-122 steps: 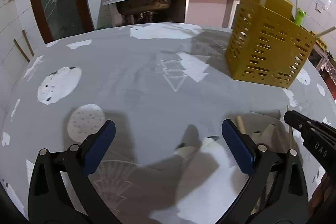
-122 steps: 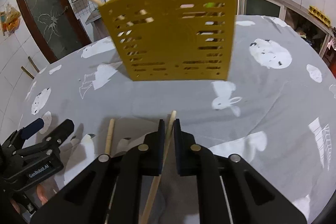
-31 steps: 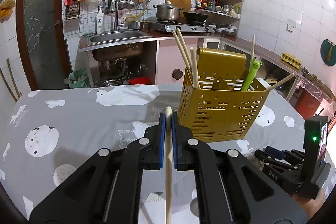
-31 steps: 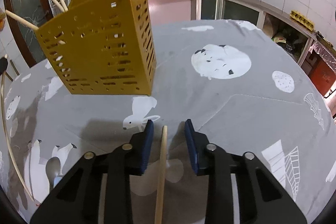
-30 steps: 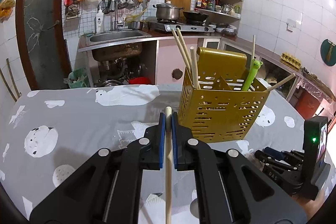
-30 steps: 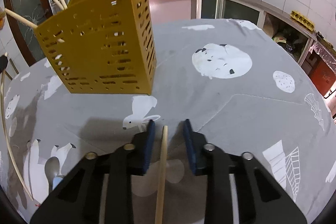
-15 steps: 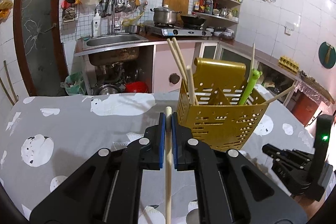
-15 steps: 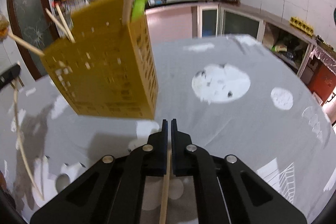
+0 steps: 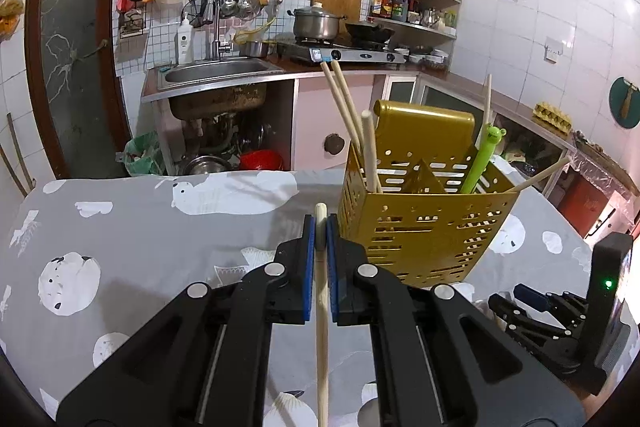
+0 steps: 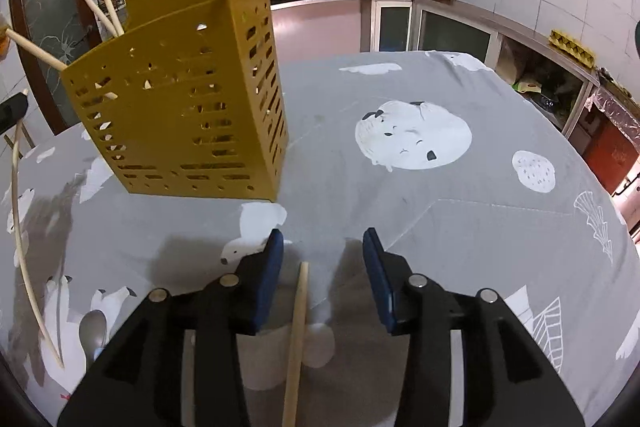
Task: Organize utensils
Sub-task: 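Carry both held chopsticks up over the yellow holder with both tools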
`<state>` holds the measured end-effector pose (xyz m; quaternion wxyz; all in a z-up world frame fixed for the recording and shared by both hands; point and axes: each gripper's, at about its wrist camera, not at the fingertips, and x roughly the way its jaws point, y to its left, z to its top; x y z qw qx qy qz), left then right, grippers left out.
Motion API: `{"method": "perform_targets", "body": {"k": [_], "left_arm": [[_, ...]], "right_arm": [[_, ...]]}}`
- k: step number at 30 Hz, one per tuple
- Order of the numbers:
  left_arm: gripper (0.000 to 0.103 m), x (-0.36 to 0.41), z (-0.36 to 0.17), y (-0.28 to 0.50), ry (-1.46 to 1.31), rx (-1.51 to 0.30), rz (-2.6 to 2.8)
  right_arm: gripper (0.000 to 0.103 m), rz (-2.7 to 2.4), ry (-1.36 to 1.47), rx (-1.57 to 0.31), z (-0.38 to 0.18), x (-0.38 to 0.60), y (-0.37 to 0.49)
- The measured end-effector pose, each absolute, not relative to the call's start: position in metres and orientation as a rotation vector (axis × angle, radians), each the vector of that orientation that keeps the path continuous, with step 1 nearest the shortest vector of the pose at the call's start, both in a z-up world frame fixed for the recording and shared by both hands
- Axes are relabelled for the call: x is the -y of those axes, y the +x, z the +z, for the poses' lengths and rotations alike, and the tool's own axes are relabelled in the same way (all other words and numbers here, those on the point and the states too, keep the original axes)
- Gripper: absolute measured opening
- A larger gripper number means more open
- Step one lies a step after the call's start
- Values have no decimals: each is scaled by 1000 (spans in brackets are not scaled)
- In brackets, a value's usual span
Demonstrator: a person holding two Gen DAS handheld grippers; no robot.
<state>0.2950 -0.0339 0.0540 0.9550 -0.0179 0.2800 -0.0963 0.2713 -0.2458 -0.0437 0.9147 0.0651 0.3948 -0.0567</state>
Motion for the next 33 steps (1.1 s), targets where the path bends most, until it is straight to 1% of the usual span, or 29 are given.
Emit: {"method": "perform_targets", "body": {"k": [4,6,7,8,9,11,15,21,28,33], "left_arm": [[5,34,52,299,-45,-576,-197],[5,35,51,299,-40,-573,-199],[5,35,51,299,-37,-572,-198],[5,36,51,299,-36,-571,-198],[5,35,51,300,-39,-572,-198],[5,35,51,299,-44,-574,-199],[5,37,53,295,-49,-566,-203],[5,32,61,284,-49,-541,-213],[5,28,71,268,-51,-503,-216],[5,25,73,253,-48,-468,-209]], "right_arm": [[40,-130,139,-852,-52,244,272],[36,-127,132,-864,-56,243,271],[30,-128,125,-868,-56,242,271],[21,-129,116,-871,-57,239,270],[19,-127,113,-873,-57,238,270],[7,-110,121,-875,-57,237,271],[6,-96,162,-843,-52,242,265],[5,-70,188,-735,-21,245,253],[5,-59,144,-530,30,237,225],[5,-63,134,-405,57,237,206]]}}
